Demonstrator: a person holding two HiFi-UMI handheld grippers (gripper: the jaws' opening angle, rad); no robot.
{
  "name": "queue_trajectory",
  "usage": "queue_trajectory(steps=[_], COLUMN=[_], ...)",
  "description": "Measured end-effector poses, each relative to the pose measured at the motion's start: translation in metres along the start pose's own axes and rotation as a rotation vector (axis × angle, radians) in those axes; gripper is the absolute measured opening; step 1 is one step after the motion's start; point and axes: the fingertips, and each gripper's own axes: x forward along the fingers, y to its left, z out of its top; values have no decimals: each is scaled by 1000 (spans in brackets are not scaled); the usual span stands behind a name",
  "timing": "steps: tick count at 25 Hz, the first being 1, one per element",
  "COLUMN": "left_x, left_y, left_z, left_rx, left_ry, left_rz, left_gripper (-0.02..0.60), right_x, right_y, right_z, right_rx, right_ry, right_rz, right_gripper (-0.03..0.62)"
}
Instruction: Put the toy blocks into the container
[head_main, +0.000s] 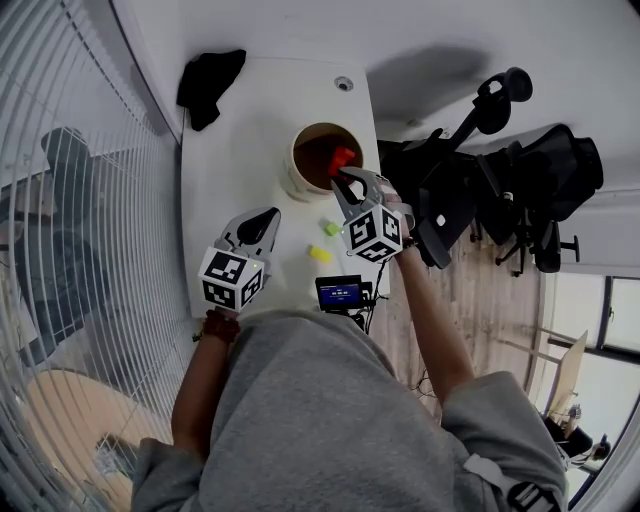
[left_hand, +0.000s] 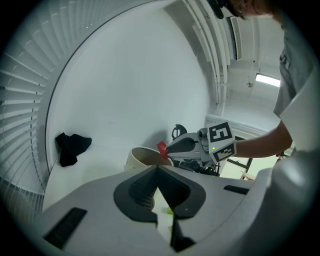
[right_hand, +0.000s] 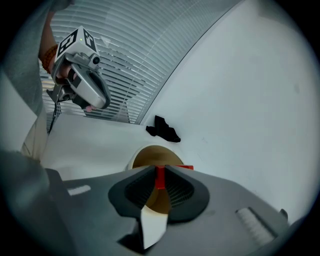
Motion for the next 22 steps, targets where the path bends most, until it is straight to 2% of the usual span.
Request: queue_trajectory(steps=[8,16,22], left_x=[0,0,0], left_y=[2,1,2], left_z=[0,-1,-3], left_rx=[-2,-2,-4], left_ry=[2,3,7], left_rz=[4,4,7], left_gripper=[8,8,8], right_x=[2,-4,-15], right_y=[-2,-5,-8], right_z=[3,0,-8], right_rx=[-1,7,92], right_ry=[-6,-8,-19], right_rz=[-5,-22,-37], right_gripper=[89,74,74])
